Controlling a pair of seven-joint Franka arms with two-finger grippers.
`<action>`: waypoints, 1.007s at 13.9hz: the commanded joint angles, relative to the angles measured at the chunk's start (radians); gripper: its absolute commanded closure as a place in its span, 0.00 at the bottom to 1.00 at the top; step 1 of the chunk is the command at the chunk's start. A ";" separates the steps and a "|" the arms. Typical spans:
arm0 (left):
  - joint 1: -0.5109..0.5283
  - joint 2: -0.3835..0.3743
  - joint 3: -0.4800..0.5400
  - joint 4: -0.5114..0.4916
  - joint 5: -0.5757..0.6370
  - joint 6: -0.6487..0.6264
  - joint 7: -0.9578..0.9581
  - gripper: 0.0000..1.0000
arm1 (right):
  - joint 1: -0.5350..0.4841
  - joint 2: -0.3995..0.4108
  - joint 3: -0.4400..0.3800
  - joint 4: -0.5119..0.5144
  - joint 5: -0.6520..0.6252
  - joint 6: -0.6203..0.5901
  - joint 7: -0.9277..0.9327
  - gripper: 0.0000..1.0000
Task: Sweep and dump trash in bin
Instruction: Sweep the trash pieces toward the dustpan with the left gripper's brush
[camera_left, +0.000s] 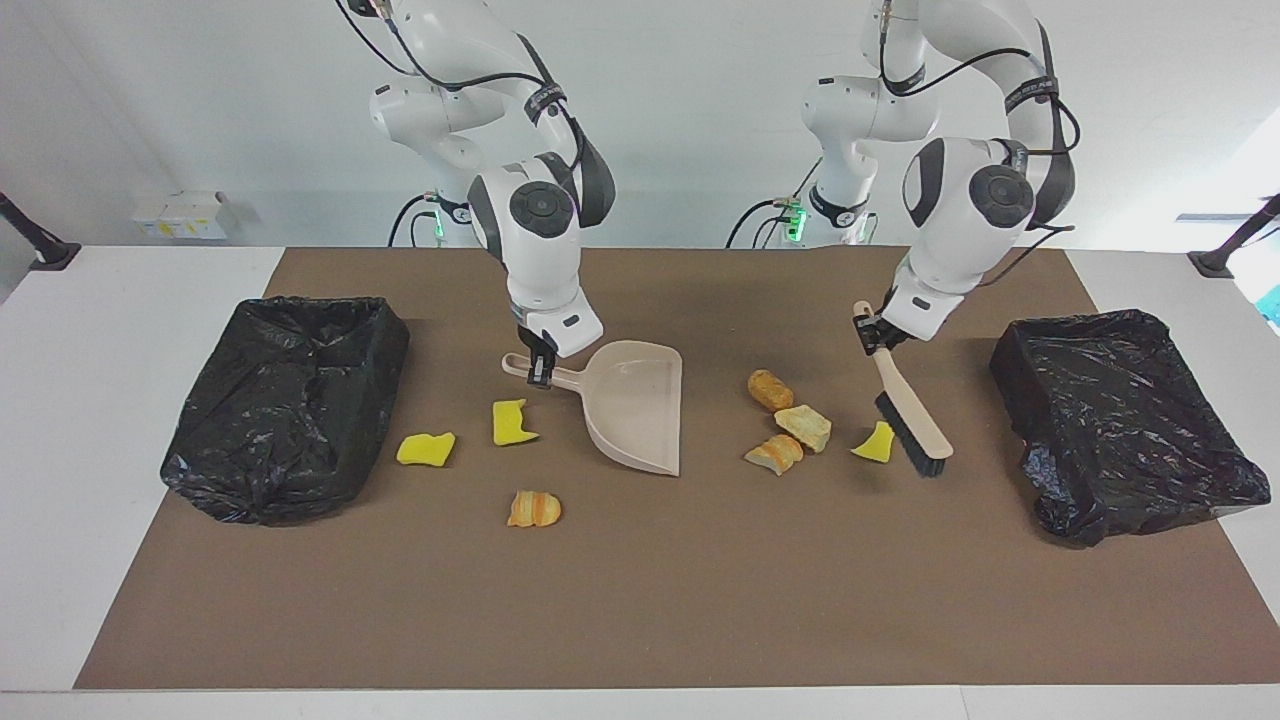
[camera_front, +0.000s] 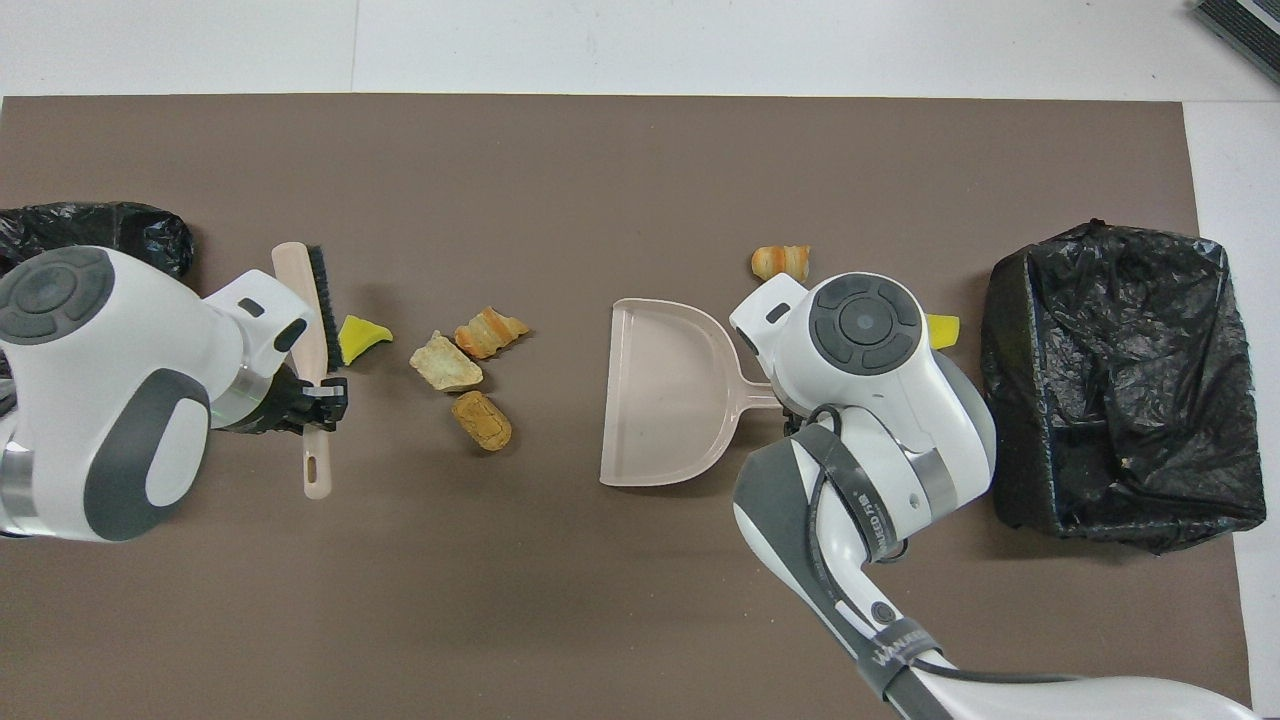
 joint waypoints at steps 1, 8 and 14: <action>0.022 0.004 -0.012 0.003 0.054 -0.046 0.037 1.00 | -0.004 -0.025 0.006 -0.035 -0.008 0.019 -0.046 1.00; 0.008 0.051 -0.014 -0.071 0.089 -0.009 0.033 1.00 | 0.005 -0.021 0.006 -0.053 -0.010 0.056 -0.051 1.00; -0.098 0.061 -0.017 -0.094 0.087 0.032 0.022 1.00 | 0.033 -0.007 0.005 -0.050 -0.013 0.071 -0.042 1.00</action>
